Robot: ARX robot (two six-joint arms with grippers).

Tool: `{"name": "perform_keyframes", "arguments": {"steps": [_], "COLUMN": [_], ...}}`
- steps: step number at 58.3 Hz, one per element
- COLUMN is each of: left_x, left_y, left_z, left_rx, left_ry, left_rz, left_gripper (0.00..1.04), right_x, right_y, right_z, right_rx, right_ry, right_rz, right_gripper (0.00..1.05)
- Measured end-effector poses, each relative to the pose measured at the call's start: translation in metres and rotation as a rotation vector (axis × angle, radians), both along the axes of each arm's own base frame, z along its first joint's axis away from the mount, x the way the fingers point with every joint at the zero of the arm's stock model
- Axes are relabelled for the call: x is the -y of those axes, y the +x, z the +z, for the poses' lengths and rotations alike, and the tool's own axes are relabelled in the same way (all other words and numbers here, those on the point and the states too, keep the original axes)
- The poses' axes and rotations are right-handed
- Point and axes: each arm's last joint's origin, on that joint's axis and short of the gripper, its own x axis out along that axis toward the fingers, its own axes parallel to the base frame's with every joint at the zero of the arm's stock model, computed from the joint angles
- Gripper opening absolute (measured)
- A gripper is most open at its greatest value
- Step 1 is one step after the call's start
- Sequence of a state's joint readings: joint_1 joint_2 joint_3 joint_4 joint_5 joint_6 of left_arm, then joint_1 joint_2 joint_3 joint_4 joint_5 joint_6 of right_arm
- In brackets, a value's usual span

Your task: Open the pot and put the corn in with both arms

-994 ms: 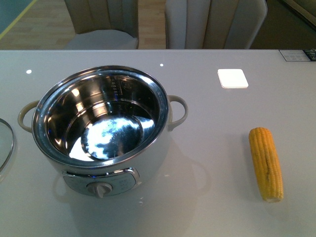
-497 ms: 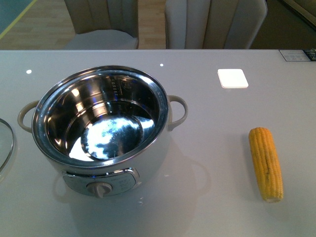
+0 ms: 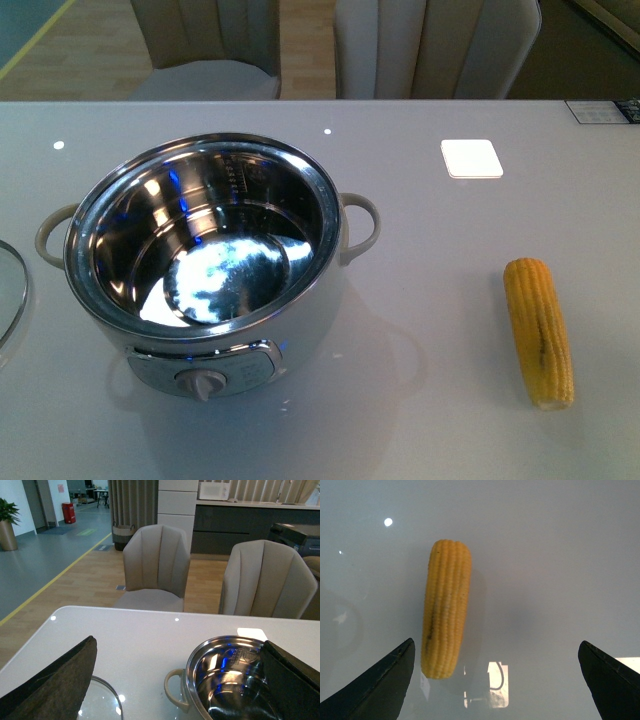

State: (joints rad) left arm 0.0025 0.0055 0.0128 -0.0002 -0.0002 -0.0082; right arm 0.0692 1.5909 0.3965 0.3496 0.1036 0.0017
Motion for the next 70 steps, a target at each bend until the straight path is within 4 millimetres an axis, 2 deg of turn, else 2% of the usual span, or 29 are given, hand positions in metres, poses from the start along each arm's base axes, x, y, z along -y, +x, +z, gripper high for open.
{"name": "perform_keyframes", "arguments": {"steps": [15,23,36,47,70], "left_x": [0.000,0.000,0.000,0.000,0.000], "left_y": [0.000,0.000,0.000,0.000,0.000], "left_z": [0.000,0.000,0.000,0.000,0.000], "left_rx": [0.000,0.000,0.000,0.000,0.000], "left_ry": [0.000,0.000,0.000,0.000,0.000], "left_rz": [0.000,0.000,0.000,0.000,0.000], "left_gripper": [0.98,0.98,0.98,0.98,0.98], "right_x": [-0.011,-0.017,-0.024,-0.023,-0.023], "right_y": [0.038,0.051,0.061,0.059,0.054], "right_z": [-0.036,-0.051,-0.074,-0.091,-0.088], "right_rx": [-0.118,-0.151,-0.211,-0.270,-0.271], "right_ry": [0.072,0.079,0.101,0.106,0.136], "right_rz": [0.034,0.037,0.033,0.021,0.027], "right_gripper": [0.96,0.96,0.96,0.96,0.40]}}
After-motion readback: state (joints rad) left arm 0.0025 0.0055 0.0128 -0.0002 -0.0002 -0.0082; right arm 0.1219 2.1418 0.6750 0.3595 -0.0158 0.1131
